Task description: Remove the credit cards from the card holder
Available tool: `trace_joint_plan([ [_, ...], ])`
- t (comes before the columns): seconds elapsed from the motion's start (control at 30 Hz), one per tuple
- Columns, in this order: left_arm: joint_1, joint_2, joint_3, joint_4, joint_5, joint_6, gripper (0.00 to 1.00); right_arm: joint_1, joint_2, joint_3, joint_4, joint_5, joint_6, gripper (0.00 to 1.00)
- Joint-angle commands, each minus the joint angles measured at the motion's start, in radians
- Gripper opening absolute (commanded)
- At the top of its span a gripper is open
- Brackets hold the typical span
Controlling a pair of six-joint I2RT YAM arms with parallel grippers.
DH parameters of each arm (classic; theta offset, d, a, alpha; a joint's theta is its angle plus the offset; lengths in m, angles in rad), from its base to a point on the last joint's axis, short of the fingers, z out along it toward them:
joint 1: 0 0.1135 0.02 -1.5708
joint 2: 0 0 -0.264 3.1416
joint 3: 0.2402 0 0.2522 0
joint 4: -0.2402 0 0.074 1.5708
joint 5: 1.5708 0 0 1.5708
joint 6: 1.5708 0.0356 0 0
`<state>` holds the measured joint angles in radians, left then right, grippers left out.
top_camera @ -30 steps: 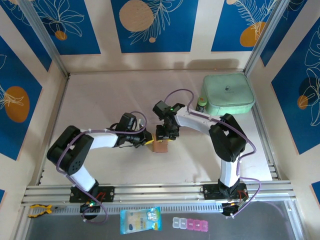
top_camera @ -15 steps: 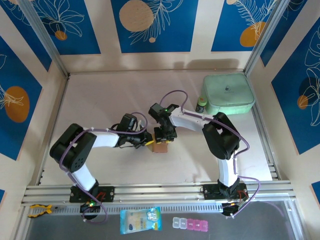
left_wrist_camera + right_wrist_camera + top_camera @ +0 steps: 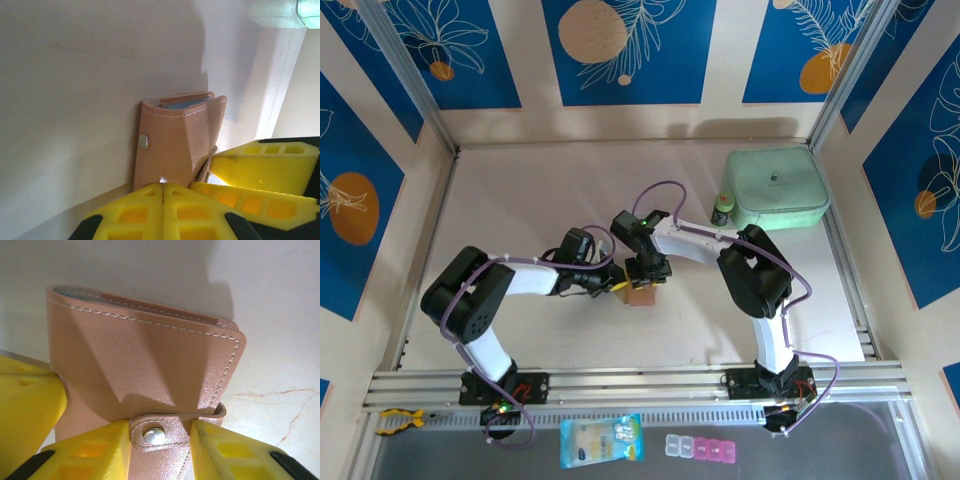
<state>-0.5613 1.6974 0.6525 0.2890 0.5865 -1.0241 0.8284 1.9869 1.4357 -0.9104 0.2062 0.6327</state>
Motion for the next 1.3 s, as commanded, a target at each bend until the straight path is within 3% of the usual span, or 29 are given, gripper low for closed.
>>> trace_joint_plan([
  [0.0, -0.008, 0.024, -0.022, -0.014, 0.003, -0.012, 0.00, 0.011, 0.045, -0.007, -0.012, -0.004, 0.013, 0.32],
  [0.47, -0.008, 0.014, -0.025, -0.035, -0.001, 0.000, 0.00, -0.027, -0.055, -0.102, 0.085, -0.075, 0.029, 0.20],
  [0.73, -0.003, 0.008, -0.019, -0.067, -0.011, 0.013, 0.00, -0.040, -0.111, -0.130, 0.089, -0.055, 0.032, 0.16],
  [1.1, 0.005, -0.019, 0.011, -0.120, -0.003, 0.028, 0.00, -0.058, -0.171, -0.148, 0.055, 0.002, 0.040, 0.26],
  [1.27, 0.005, -0.047, 0.045, -0.178, -0.005, 0.049, 0.08, -0.073, -0.194, -0.170, 0.055, 0.007, 0.042, 0.27],
])
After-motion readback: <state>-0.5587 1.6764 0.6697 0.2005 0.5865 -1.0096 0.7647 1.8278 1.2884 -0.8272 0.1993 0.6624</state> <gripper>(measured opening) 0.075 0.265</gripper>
